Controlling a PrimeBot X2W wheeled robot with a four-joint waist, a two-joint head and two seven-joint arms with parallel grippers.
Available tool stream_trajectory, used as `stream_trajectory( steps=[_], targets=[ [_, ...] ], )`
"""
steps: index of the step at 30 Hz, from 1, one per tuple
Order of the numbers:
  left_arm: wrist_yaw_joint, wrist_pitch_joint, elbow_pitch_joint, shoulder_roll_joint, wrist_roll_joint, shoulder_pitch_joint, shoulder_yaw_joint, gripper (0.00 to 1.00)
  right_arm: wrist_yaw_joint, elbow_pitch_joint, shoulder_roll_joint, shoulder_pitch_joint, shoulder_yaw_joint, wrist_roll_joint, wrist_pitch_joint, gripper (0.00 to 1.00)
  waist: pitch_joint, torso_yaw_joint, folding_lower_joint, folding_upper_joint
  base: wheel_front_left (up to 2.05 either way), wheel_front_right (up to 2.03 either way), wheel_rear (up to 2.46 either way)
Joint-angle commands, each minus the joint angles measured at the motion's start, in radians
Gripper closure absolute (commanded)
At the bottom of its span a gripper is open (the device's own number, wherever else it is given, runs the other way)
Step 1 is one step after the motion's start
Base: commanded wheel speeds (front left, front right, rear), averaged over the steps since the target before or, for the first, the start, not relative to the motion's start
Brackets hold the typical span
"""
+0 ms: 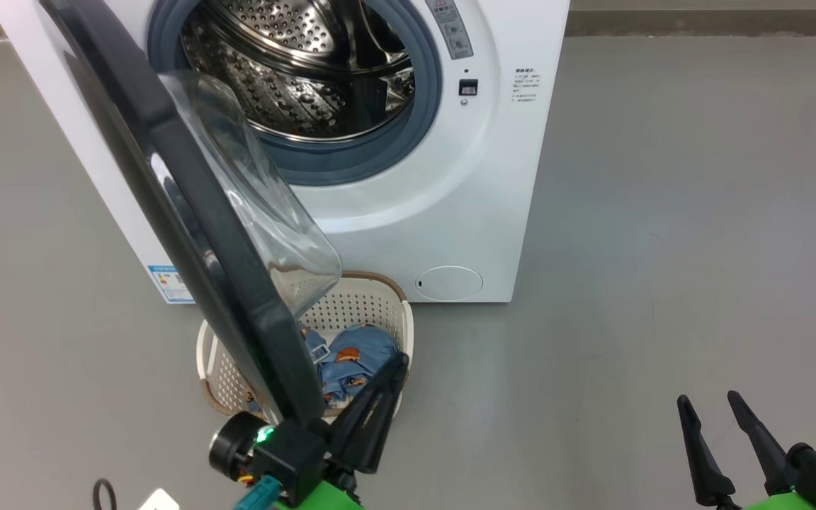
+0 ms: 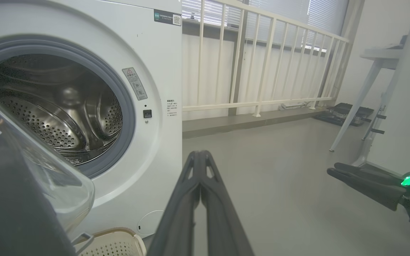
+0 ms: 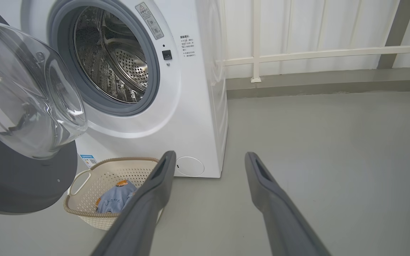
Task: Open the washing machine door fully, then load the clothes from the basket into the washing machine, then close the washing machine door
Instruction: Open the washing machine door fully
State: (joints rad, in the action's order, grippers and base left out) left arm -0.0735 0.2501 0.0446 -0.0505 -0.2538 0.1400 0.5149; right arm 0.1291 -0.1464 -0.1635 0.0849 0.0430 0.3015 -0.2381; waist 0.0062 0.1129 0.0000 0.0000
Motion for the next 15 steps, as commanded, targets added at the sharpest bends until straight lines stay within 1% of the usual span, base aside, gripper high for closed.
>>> stream_trajectory(
  steps=[1,15],
  targets=[
    [0.008,0.010,-0.014,-0.001,-0.005,0.041,-0.038,1.00,0.002,0.025,-0.018,-0.027,-0.021,-0.007,0.000,0.00,0.003,-0.002,0.0000,0.0000,0.00,0.00,0.00],
    [0.022,0.011,0.025,0.000,-0.008,0.083,-0.066,1.00,0.002,0.019,-0.017,-0.047,-0.019,-0.001,-0.004,0.00,0.038,-0.003,0.0000,0.0000,0.00,0.00,0.00]
  ],
)
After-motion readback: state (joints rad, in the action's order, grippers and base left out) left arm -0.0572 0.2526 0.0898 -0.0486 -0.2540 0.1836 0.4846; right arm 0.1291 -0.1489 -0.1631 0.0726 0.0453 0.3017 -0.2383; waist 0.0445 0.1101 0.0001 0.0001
